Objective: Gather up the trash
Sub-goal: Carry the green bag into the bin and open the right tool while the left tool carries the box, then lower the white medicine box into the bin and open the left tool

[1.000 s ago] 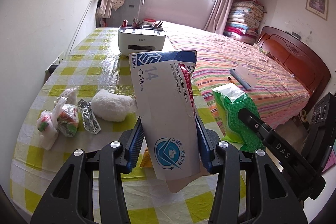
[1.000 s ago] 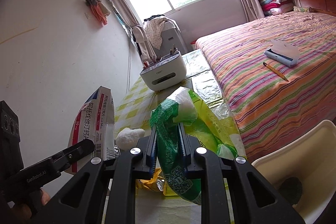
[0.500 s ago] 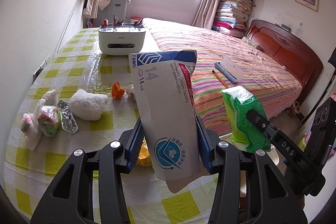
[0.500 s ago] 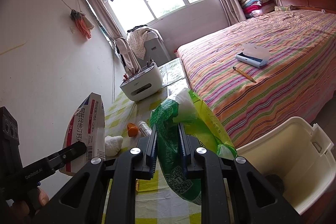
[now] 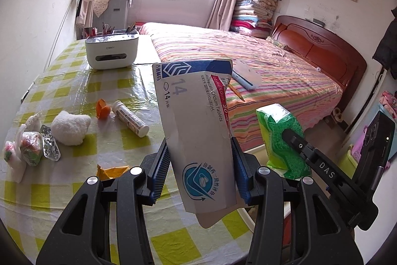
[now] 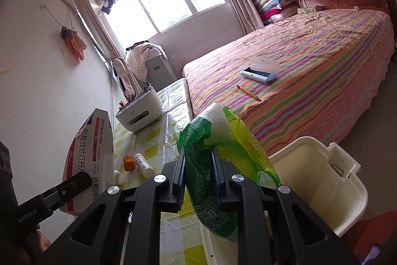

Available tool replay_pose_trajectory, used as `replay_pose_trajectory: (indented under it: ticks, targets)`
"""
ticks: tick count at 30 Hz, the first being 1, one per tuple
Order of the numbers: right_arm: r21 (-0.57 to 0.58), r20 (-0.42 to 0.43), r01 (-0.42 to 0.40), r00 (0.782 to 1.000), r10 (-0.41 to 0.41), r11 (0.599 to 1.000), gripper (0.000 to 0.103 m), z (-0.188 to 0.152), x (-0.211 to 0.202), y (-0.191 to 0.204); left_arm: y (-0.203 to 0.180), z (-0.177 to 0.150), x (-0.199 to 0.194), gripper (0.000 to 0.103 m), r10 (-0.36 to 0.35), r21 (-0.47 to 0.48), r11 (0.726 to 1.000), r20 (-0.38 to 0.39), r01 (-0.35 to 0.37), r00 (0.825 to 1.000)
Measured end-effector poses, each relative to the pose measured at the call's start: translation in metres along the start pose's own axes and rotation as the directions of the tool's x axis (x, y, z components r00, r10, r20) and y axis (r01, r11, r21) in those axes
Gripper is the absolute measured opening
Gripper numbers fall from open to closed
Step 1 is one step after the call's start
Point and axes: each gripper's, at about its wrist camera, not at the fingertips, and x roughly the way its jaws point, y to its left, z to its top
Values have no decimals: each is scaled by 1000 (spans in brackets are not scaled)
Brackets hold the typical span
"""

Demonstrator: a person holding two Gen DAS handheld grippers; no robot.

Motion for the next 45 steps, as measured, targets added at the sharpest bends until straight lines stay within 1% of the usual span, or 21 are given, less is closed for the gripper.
replay_pose_trajectory:
  ticks: [5, 7, 10, 14, 15, 16, 17, 23, 29, 36, 41, 45]
  targets:
    - [-10, 26, 51, 998, -51, 999, 18, 1, -9, -9, -14, -3, 4, 46, -14, 35, 999, -3, 15, 1000]
    - [-9, 34, 72, 997, -72, 997, 20, 0, -11, -13, -20, -5, 7, 46, -23, 41, 999, -9, 23, 1000]
    - [-7, 33, 93, 995, -92, 996, 20, 0, -12, -17, -25, -7, 10, 46, -33, 47, 998, -18, 33, 999]
    - [36, 18, 82, 996, -83, 996, 21, 0, -11, -26, -34, -10, 14, 47, -39, 62, 997, -24, 41, 999]
    - [47, 24, 87, 996, -89, 995, 33, 0, -13, -28, -35, -10, 15, 47, -41, 65, 997, -26, 42, 999]
    - [59, 38, 92, 995, -94, 994, 52, 0, -16, -29, -36, -9, 17, 47, -43, 67, 997, -30, 45, 999]
    - [69, 56, 97, 993, -101, 993, 65, 1, -20, -31, -38, -9, 18, 47, -44, 68, 997, -32, 46, 999]
    - [113, 114, 93, 988, -106, 989, 67, 4, -33, -39, -47, -12, 27, 47, -55, 80, 995, -49, 59, 997]
    - [169, 148, 92, 982, -117, 981, 67, 6, -41, -51, -60, -15, 38, 47, -72, 105, 991, -72, 79, 995]
    - [230, 218, 91, 965, -142, 969, 67, 7, -57, -61, -75, -17, 52, 49, -106, 111, 987, -116, 119, 988]
    - [257, 230, 84, 962, -145, 963, 67, 7, -61, -67, -84, -22, 59, 49, -107, 148, 981, -129, 126, 986]
    - [257, 229, 82, 963, -144, 963, 67, 7, -61, -68, -87, -23, 64, 49, -113, 145, 980, -144, 134, 983]
